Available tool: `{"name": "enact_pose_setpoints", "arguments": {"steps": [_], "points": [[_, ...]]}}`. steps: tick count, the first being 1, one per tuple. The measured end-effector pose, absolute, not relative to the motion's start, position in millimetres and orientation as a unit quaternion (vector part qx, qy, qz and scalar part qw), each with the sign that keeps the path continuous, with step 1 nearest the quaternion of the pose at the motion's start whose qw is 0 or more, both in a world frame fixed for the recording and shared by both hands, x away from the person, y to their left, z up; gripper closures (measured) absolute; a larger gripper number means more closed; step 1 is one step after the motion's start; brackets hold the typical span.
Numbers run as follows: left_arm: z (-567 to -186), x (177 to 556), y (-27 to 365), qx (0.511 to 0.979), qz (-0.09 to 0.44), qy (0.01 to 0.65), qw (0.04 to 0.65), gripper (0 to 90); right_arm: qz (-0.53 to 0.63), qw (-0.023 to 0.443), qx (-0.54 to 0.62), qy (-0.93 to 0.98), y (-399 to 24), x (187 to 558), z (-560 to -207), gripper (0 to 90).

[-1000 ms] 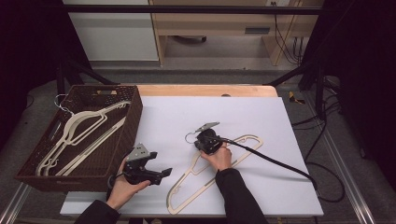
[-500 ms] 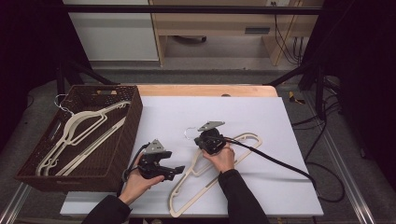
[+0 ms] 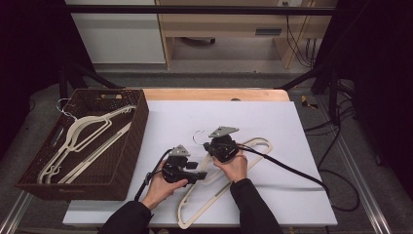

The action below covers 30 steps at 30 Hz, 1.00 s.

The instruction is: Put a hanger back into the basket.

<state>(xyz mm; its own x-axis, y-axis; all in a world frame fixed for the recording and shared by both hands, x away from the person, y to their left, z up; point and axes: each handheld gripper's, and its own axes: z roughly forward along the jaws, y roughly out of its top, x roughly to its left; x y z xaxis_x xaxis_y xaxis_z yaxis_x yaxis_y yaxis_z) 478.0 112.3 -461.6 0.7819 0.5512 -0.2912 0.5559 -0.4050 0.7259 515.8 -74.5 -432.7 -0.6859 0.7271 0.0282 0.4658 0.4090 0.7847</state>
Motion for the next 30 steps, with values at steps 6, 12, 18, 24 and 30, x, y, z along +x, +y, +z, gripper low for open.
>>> {"name": "enact_pose_setpoints", "arguments": {"steps": [6,12,18,24,30], "points": [[-468.6,482.6,105.3,0.838,-0.031,0.334,0.43,61.0,0.421,0.158,0.358,0.818,-80.2,513.1,-429.4,89.2],[-468.3,482.4,101.9,0.831,-0.049,0.337,0.44,72.7,0.422,0.162,0.356,0.818,-82.0,510.1,-425.9,89.2],[-464.7,480.5,101.9,0.822,-0.061,0.35,0.445,75.9,0.427,0.166,0.352,0.816,-85.1,506.0,-420.8,88.8],[-459.1,475.5,100.5,0.809,-0.068,0.361,0.458,78.6,0.432,0.166,0.341,0.818,-96.5,497.1,-410.7,85.5],[-449.8,467.9,99.3,0.79,-0.082,0.366,0.484,83.1,0.444,0.167,0.336,0.814,-113.0,482.4,-397.3,77.1]]}}
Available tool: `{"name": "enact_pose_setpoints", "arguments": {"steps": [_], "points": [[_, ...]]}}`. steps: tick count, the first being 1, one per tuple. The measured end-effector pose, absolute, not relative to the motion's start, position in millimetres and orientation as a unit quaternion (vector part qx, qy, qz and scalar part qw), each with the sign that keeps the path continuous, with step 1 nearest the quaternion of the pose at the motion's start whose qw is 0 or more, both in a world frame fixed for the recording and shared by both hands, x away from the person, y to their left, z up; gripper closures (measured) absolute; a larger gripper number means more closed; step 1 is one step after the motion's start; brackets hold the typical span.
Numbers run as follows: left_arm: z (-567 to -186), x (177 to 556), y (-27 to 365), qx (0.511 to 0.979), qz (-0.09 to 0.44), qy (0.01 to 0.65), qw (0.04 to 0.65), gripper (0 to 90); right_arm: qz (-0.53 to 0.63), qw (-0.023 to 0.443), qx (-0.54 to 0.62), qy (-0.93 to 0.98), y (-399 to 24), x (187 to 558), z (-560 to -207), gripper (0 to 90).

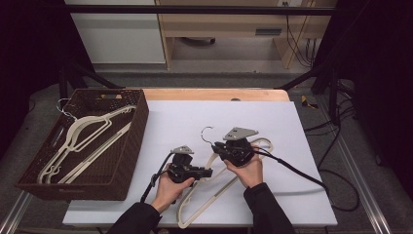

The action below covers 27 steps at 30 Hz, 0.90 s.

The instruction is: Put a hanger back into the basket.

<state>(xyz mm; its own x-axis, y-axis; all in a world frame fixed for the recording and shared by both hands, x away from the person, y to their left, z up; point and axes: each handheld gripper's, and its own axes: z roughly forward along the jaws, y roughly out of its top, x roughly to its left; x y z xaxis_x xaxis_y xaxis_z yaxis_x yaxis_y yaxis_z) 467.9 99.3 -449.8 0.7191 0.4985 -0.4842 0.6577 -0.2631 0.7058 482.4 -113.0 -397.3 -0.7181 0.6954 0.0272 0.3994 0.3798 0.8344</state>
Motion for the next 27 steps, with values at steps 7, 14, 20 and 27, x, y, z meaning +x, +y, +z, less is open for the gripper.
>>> {"name": "enact_pose_setpoints", "arguments": {"steps": [7,14,20,27], "points": [[-438.3,458.2,99.1,0.789,-0.068,0.354,0.498,85.9,0.489,0.174,0.325,0.791,-145.2,455.2,-378.9,62.5],[-429.4,452.6,105.0,0.804,-0.04,0.334,0.49,85.9,0.499,0.189,0.332,0.778,-177.7,430.6,-382.8,45.2],[-415.0,446.9,118.8,0.808,-0.015,0.316,0.497,85.9,0.502,0.206,0.352,0.763,-203.2,424.5,-388.2,35.9],[-397.9,439.9,140.8,0.813,0.02,0.3,0.499,86.0,0.519,0.227,0.364,0.739,-220.2,416.8,-387.8,23.5]]}}
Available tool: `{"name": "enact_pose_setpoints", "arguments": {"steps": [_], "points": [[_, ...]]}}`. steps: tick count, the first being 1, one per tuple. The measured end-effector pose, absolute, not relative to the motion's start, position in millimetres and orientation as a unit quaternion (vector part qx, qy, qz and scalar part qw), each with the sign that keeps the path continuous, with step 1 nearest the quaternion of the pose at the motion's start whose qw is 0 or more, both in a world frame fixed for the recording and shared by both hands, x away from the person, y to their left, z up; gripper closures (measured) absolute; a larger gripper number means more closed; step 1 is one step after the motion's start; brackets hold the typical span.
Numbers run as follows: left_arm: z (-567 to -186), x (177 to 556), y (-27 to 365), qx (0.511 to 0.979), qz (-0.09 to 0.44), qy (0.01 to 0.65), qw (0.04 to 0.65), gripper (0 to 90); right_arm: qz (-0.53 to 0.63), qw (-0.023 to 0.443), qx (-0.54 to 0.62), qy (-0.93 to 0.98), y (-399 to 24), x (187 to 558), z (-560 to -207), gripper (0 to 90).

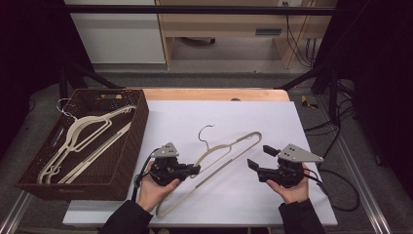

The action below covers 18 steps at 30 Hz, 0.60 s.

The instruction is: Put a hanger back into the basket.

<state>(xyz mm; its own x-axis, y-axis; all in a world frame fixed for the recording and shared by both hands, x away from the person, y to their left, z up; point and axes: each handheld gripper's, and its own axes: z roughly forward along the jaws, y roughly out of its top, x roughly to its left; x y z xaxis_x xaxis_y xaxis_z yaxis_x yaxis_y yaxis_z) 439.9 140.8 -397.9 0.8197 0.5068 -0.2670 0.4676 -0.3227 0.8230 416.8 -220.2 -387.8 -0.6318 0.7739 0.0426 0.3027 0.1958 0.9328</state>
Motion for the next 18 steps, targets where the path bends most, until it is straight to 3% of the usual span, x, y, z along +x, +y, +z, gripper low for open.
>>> {"name": "enact_pose_setpoints", "arguments": {"steps": [7,18], "points": [[-385.6,439.4,162.2,0.811,0.037,0.309,0.495,85.9,0.525,0.226,0.374,0.731,-224.0,415.5,-388.4,13.4],[-352.1,438.7,189.4,0.806,0.056,0.301,0.507,86.1,0.514,0.236,0.388,0.728,-238.1,411.8,-393.9,10.5]]}}
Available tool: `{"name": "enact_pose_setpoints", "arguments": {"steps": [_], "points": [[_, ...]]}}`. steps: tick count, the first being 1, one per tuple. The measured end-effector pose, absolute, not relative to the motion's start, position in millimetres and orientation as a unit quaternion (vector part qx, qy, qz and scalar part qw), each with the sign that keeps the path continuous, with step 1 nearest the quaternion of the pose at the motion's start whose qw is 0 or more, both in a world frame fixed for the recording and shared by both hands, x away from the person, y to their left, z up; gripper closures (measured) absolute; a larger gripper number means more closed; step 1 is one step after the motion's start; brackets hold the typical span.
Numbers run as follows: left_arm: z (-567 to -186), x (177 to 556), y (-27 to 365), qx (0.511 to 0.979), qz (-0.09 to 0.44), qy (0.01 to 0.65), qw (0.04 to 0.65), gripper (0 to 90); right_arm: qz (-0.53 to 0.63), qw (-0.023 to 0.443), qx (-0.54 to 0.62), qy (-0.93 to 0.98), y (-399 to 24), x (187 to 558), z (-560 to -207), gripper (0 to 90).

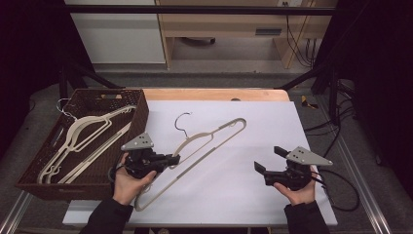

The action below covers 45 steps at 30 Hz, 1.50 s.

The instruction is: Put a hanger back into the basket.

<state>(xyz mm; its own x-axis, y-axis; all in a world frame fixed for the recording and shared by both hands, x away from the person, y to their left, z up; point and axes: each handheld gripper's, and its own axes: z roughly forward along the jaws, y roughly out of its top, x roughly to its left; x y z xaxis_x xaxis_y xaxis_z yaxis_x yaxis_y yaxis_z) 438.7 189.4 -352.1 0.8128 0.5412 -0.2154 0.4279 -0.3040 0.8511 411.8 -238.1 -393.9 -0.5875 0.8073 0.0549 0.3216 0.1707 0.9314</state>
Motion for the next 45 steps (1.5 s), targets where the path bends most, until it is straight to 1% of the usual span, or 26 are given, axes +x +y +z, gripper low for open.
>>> {"name": "enact_pose_setpoints", "arguments": {"steps": [6,12,20,28,35,39,45], "points": [[-334.4,437.6,199.0,0.81,0.063,0.29,0.506,86.2,0.502,0.246,0.395,0.729,-242.6,410.4,-397.9,8.8],[-307.3,442.6,214.7,0.819,0.063,0.269,0.503,86.2,0.495,0.249,0.397,0.731,-243.5,407.9,-398.1,8.3],[-286.0,452.2,241.7,0.824,0.084,0.264,0.494,86.2,0.49,0.258,0.397,0.732,-246.2,405.2,-397.8,5.9],[-275.5,463.7,279.0,0.813,0.103,0.279,0.501,86.2,0.485,0.254,0.395,0.737,-246.2,403.2,-398.7,4.7],[-269.7,476.1,316.6,0.808,0.129,0.299,0.491,86.2,0.49,0.243,0.393,0.739,-243.7,403.8,-399.6,5.4],[-272.0,481.3,337.0,0.796,0.136,0.32,0.495,86.2,0.492,0.236,0.386,0.744,-241.4,405.1,-400.8,6.1],[-277.3,492.7,366.6,0.793,0.145,0.34,0.484,86.2,0.487,0.234,0.381,0.751,-238.1,407.5,-403.3,6.3]]}}
